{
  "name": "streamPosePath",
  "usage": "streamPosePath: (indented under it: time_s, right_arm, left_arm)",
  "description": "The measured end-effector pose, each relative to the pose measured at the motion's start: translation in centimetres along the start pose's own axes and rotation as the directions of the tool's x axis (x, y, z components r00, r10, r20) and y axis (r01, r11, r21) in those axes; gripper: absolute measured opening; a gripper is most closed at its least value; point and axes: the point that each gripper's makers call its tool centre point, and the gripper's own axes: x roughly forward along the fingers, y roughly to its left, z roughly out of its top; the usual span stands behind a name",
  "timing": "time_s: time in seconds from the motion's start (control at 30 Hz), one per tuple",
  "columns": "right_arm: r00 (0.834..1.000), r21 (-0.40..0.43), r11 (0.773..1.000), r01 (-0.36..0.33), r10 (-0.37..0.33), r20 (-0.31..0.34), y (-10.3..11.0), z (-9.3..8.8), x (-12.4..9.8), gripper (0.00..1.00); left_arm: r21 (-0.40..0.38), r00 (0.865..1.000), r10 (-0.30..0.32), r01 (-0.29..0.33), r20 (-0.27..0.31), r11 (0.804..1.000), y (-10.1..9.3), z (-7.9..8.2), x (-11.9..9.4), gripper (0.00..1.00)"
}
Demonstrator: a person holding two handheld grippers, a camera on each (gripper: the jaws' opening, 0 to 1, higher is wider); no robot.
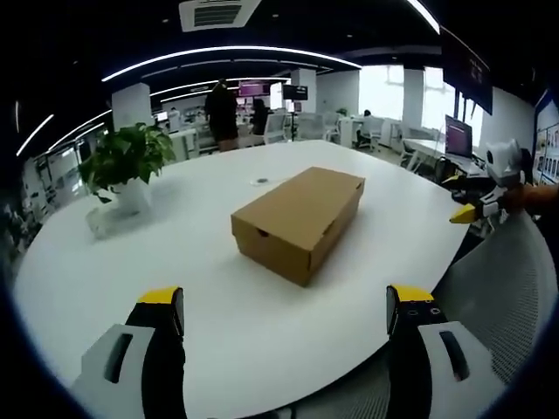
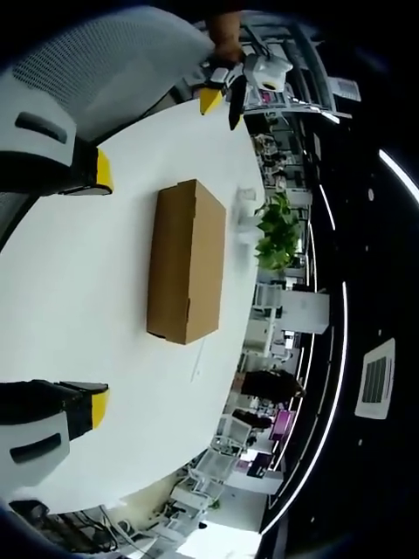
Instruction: Operate the shoe box by opening the lid, removing the specified soft item, and placing it in the target area until the item is outside and the box remains undamaged.
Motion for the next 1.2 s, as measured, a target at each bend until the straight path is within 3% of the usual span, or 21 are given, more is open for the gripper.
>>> streamPosePath:
  time_s: [0.37, 0.77, 1.2]
  right_arm:
    - [1.0, -0.042, 0.999, -0.018, 0.018, 0.009, -1.8, 1.1, 0.7, 0.87]
    - [0.998, -0.085, 0.994, -0.069, 0.068, -0.012, -2.0, 1.9, 2.8, 0.85]
    - [0.991, -0.133, 0.982, -0.131, 0.129, -0.025, -2.6, 2.5, 5.2, 0.86]
  left_arm:
    - [0.016, 0.999, -0.03, 0.031, -0.04, 0.999, -0.2, 0.4, 1.3, 1.0]
    - [0.015, 0.994, -0.033, 0.035, -0.107, 0.999, -0.3, 0.5, 3.4, 1.0]
    - [0.003, 0.99, -0.067, 0.068, -0.12, 0.998, -0.5, 1.0, 5.9, 1.0]
